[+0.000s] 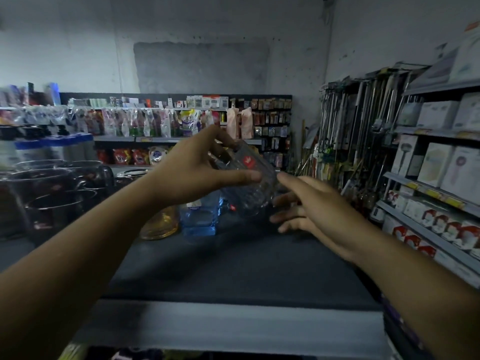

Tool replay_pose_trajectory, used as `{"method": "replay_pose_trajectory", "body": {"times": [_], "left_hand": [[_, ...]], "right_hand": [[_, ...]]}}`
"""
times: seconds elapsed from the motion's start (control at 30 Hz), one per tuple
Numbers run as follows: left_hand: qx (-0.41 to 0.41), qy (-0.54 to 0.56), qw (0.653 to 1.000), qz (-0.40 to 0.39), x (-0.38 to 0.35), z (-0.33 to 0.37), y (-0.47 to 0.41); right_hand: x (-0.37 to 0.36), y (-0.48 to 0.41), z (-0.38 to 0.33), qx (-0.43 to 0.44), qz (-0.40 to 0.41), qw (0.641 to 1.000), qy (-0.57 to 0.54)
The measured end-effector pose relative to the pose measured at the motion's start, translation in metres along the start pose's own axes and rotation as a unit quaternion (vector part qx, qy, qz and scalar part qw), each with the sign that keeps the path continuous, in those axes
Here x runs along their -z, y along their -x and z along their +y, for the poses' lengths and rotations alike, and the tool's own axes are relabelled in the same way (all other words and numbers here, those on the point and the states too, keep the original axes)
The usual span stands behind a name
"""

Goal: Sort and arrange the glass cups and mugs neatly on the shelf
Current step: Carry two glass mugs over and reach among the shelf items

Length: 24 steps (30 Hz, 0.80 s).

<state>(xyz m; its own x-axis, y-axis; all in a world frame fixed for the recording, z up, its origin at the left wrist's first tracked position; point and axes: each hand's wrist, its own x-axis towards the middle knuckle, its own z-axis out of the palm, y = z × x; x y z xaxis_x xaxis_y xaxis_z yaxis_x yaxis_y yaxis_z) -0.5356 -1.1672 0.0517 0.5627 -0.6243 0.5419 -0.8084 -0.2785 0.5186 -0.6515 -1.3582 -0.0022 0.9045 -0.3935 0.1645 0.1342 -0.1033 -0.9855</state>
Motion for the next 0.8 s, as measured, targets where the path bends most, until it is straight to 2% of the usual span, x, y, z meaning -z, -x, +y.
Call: {"method": "replay_pose_trajectory", "body": {"times": [0.1,0.17,0.23,0.27,0.33,0.4,0.47,0.53,0.6,0.7,0.8], "left_hand": [[0.02,0.09,0.995,0.045,-0.002,-0.004,0.011],[0.02,0.117,0.991,0.061,-0.009,-0.005,0.018],[0.007,0.143,0.988,0.059,-0.014,-0.007,0.024],[-0.002,0.14,0.989,0.045,-0.013,-0.009,0.027],[-0.03,0.059,0.998,-0.001,-0.001,-0.015,0.031],[-0.06,-0.057,0.996,-0.027,0.016,-0.03,0.031],[-0.072,-0.153,0.985,-0.036,0.026,-0.049,0.028],[-0.111,-0.243,0.963,-0.045,0.028,-0.066,0.025],[-0.162,-0.29,0.942,-0.043,0.025,-0.078,0.025],[-0.215,-0.323,0.921,-0.026,0.019,-0.083,0.029],[-0.217,-0.328,0.919,-0.017,0.015,-0.086,0.03]], "right_hand": [[-0.017,0.006,-0.018,-0.076,-0.102,0.98,-0.155],[-0.03,0.008,-0.023,-0.054,-0.133,0.968,-0.204],[-0.041,0.008,-0.024,-0.001,-0.098,0.975,-0.2],[-0.044,0.009,-0.024,0.033,-0.06,0.983,-0.173],[-0.042,0.012,-0.027,0.099,0.018,0.992,-0.07],[-0.033,0.016,-0.032,0.139,0.071,0.985,0.068],[-0.026,0.018,-0.04,0.135,0.097,0.965,0.205],[-0.022,0.016,-0.047,0.141,0.104,0.92,0.35],[-0.025,0.012,-0.05,0.144,0.086,0.883,0.439],[-0.033,0.002,-0.043,0.124,0.062,0.854,0.502],[-0.043,-0.009,-0.032,0.113,0.064,0.831,0.54]]}}
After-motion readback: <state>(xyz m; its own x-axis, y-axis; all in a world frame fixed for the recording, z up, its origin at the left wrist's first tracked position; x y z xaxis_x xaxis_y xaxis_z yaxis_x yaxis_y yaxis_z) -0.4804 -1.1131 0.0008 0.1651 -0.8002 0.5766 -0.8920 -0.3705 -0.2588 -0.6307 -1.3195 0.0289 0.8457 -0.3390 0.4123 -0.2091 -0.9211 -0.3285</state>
